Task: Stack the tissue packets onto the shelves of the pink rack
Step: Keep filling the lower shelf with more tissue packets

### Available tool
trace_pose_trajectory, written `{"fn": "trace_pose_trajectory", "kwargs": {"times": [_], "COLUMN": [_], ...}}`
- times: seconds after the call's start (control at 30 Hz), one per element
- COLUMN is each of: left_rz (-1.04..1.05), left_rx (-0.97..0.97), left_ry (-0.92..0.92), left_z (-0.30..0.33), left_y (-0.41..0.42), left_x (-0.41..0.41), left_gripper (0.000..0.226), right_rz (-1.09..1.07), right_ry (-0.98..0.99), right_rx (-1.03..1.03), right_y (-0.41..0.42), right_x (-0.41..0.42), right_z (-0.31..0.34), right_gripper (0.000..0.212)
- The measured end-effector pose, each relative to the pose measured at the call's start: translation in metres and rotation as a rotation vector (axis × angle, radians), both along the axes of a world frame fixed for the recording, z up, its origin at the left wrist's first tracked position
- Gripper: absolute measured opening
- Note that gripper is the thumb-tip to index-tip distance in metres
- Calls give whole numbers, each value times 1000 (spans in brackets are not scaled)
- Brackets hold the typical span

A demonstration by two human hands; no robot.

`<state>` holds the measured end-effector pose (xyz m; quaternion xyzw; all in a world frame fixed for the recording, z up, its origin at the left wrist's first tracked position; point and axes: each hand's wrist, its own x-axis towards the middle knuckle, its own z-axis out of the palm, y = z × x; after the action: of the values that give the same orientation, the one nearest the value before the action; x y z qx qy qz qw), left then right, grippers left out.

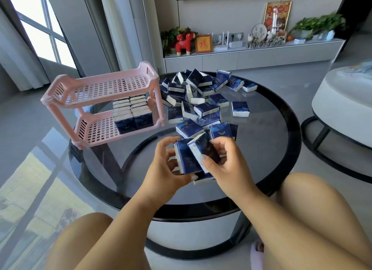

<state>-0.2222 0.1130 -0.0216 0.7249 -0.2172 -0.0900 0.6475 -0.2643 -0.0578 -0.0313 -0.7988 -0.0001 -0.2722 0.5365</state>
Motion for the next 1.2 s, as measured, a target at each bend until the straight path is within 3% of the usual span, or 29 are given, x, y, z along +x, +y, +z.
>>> {"fn": "trace_pose_trajectory", "kwargs": {"times": [0.17,0.47,0.6,0.77,0.87,1.07,1.2], "left_rz": [-107,191,317,313,264,403,433], "left_rx": [-153,-143,-121,-64,4,242,198], "left_ry": [152,58,15,17,24,-98,-60], "left_z": [5,7,8,-1,-5,-4,-3], "left_y": [1,2,20,30,31,33,32], "left_x": [-5,0,12,18,17,18,19], "left_gripper": [60,40,58,60,62,61,46], "right_rz": [-78,27,-200,-269,-276,-191,-87], "right_ry": [-36,-109,108,443,462,375,337], "right_rx": [-120,-349,-426,-676,-731,-553,-404], "right_y": [1,10,-2,3,8,7,7], "right_x": [4,1,5,2,4,5,3], "right_z": [-6,-7,-4,-2,-3,-4,-3], "right_gripper": [42,50,67,91,83,49,47]}}
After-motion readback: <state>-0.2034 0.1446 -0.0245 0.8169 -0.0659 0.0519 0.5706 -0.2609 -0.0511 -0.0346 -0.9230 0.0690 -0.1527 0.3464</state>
